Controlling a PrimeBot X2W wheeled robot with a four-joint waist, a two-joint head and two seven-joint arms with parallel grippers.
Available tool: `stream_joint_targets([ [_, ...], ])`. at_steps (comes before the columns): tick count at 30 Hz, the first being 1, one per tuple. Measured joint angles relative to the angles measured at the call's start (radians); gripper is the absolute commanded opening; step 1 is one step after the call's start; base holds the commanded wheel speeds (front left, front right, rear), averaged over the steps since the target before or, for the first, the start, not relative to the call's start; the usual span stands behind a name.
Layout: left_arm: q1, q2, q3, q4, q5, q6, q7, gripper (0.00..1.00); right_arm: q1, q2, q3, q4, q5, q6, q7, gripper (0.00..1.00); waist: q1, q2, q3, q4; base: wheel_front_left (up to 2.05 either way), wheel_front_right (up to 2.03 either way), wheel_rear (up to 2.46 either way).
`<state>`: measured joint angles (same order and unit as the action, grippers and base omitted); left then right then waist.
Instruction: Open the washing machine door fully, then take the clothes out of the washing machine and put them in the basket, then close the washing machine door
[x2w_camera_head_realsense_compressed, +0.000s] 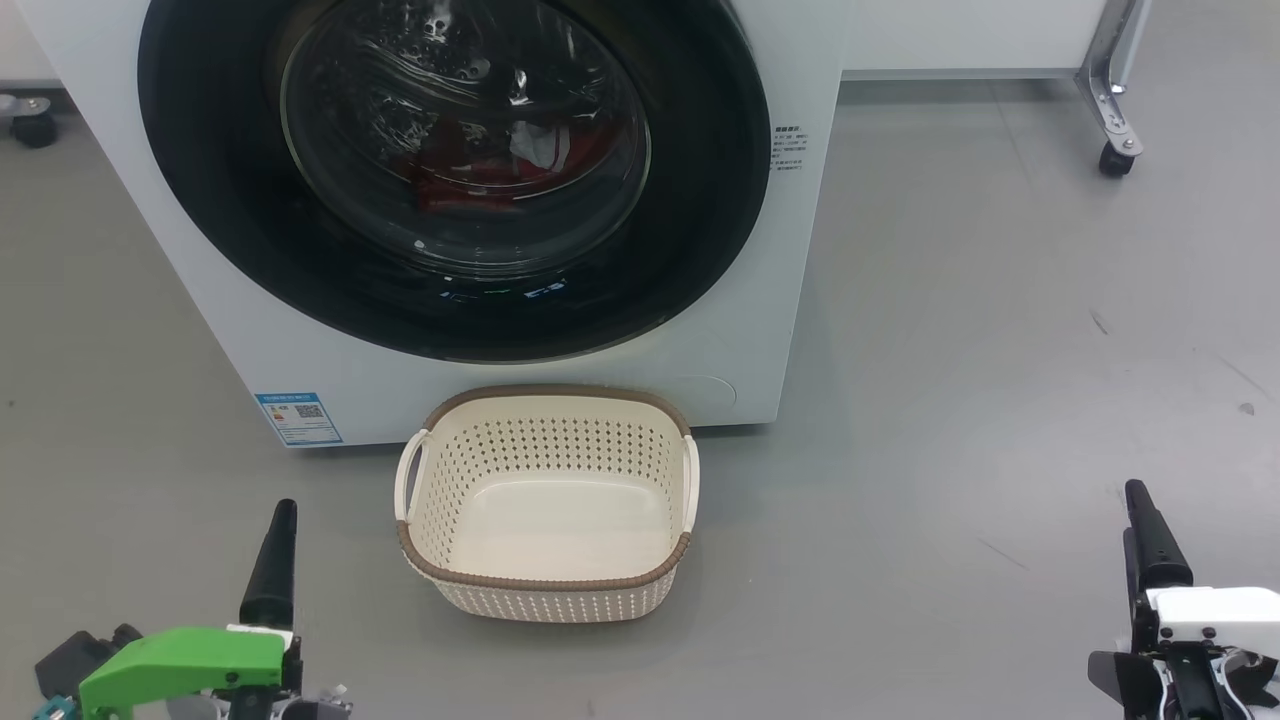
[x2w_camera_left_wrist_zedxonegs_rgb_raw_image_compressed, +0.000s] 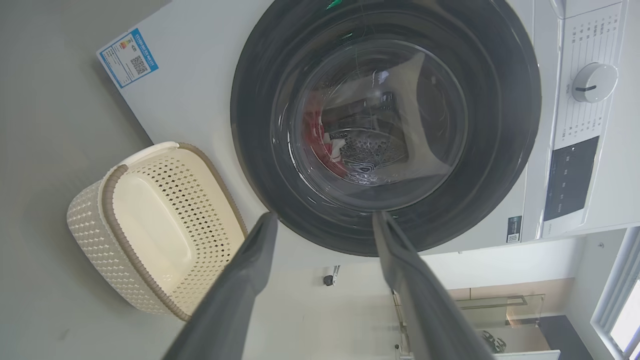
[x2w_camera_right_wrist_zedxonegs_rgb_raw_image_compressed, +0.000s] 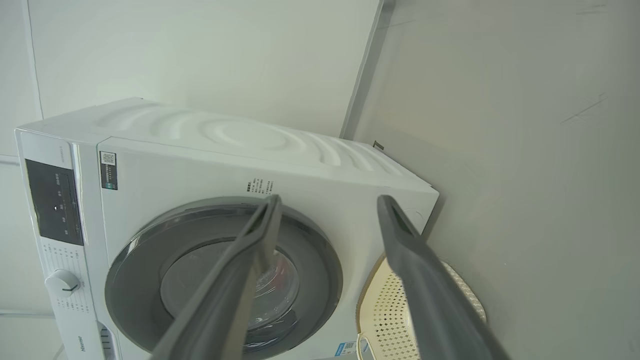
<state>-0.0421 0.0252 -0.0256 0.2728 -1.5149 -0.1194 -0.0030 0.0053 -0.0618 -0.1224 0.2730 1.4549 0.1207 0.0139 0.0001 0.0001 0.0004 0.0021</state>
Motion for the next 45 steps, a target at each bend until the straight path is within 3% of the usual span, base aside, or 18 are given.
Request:
stream_joint_targets([
  [8, -0.004, 0.031, -0.017, 0.006, 0.08, 0.0, -0.035, 1.0, 0.0, -0.029, 0.03, -0.006, -0.09, 0.0, -0.032, 1.0, 0.0, 0.0, 0.0, 0.002, 0.0, 0.0, 0.0],
  [21, -0.024, 0.079, -0.077, 0.017, 0.323, 0.008, -0.084, 1.0, 0.0, -0.078, 0.076, -0.012, -0.285, -0.002, -0.09, 1.0, 0.0, 0.0, -0.002, 0.006, 0.0, 0.0, 0.0],
  [45, -0.056, 0.1, -0.173, -0.025, 0.852, 0.091, -0.168, 1.0, -0.002, -0.161, 0.221, -0.029, -0.746, -0.089, -0.184, 1.0, 0.0, 0.0, -0.009, 0.01, 0.0, 0.0, 0.0],
])
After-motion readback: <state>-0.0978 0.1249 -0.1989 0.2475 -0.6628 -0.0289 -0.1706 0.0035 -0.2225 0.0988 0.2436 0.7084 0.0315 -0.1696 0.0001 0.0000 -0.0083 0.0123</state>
